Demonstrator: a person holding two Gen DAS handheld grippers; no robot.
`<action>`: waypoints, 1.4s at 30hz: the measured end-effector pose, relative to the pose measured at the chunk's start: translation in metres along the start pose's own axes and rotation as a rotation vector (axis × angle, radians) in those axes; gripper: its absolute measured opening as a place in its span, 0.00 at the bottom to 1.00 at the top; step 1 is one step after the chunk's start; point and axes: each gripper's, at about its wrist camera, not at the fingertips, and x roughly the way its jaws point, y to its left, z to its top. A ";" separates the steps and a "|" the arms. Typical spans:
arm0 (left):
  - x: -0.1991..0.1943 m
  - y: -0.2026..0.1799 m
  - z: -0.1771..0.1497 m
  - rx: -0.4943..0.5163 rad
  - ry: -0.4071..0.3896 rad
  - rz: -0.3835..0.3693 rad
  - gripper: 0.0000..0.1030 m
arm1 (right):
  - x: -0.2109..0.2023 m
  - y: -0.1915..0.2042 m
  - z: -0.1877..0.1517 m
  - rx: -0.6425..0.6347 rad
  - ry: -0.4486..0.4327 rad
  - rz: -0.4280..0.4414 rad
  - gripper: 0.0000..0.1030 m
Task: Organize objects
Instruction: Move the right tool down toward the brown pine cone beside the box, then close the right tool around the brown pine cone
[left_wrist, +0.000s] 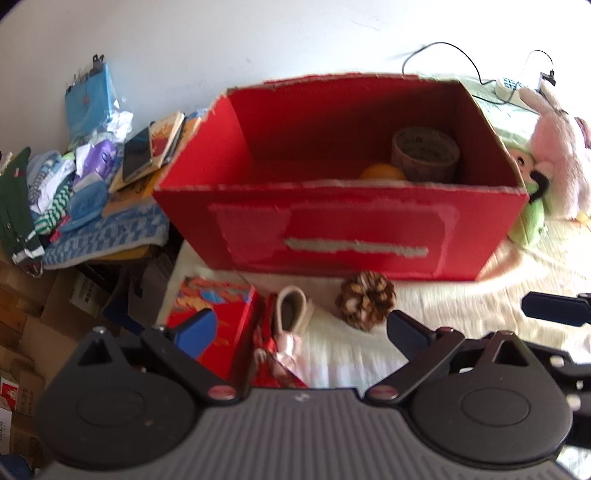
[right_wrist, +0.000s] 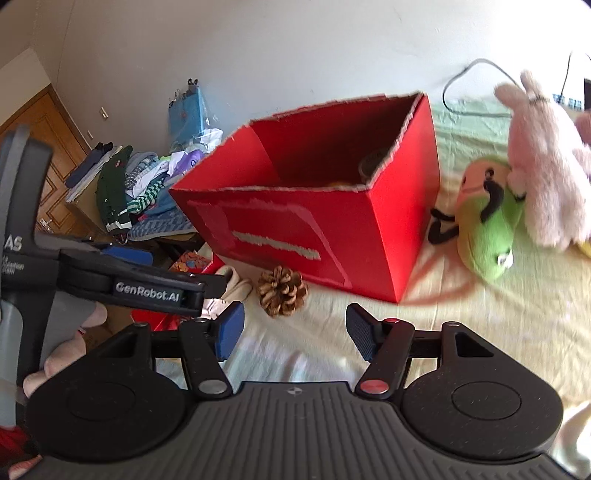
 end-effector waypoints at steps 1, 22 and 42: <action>0.000 -0.001 -0.005 -0.001 0.003 -0.010 0.96 | 0.001 -0.003 -0.002 0.017 0.010 0.008 0.63; 0.011 -0.014 -0.036 -0.015 -0.111 -0.327 0.99 | 0.019 -0.049 -0.008 0.408 0.033 0.142 0.51; 0.091 0.001 -0.004 0.092 -0.007 -0.557 0.99 | 0.075 -0.055 0.002 0.552 0.064 0.131 0.49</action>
